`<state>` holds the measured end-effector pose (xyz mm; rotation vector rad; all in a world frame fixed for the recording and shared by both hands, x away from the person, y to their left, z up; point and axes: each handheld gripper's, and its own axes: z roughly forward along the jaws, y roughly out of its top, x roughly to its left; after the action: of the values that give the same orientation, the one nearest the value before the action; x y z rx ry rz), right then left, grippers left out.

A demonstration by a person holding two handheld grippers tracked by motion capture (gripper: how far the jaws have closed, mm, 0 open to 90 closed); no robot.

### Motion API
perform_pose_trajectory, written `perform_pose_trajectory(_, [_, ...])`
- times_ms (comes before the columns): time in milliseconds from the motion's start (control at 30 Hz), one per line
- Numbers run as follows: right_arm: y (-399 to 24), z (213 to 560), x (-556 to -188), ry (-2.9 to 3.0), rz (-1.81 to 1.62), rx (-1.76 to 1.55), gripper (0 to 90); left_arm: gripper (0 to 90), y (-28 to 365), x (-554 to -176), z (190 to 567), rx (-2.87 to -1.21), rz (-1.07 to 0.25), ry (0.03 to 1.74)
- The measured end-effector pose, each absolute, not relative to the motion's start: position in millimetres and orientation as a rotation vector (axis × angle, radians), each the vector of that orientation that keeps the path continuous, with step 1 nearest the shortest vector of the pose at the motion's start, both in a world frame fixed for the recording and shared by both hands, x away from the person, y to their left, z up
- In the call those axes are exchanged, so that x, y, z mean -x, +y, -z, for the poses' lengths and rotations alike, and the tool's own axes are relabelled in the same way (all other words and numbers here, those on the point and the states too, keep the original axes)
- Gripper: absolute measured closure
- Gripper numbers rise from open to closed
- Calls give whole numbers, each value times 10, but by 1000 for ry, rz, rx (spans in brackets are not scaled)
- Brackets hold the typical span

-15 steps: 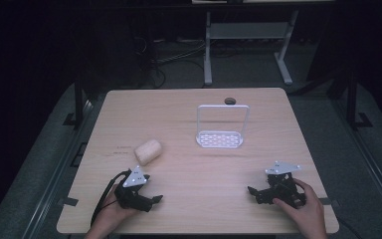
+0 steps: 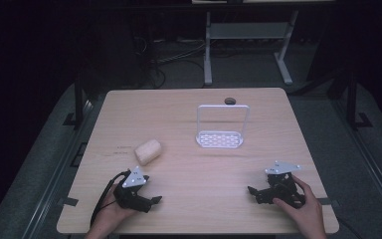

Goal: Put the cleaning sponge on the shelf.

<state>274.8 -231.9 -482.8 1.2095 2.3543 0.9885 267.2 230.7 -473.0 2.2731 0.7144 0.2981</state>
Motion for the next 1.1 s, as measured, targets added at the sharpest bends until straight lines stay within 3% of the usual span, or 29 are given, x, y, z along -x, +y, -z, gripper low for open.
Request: perform_pose_trajectory(1100, [-2322, 4829, -2754, 2356, -988, -1202, 12, 140, 2655, -2693, 4544, -2288, -327, 796])
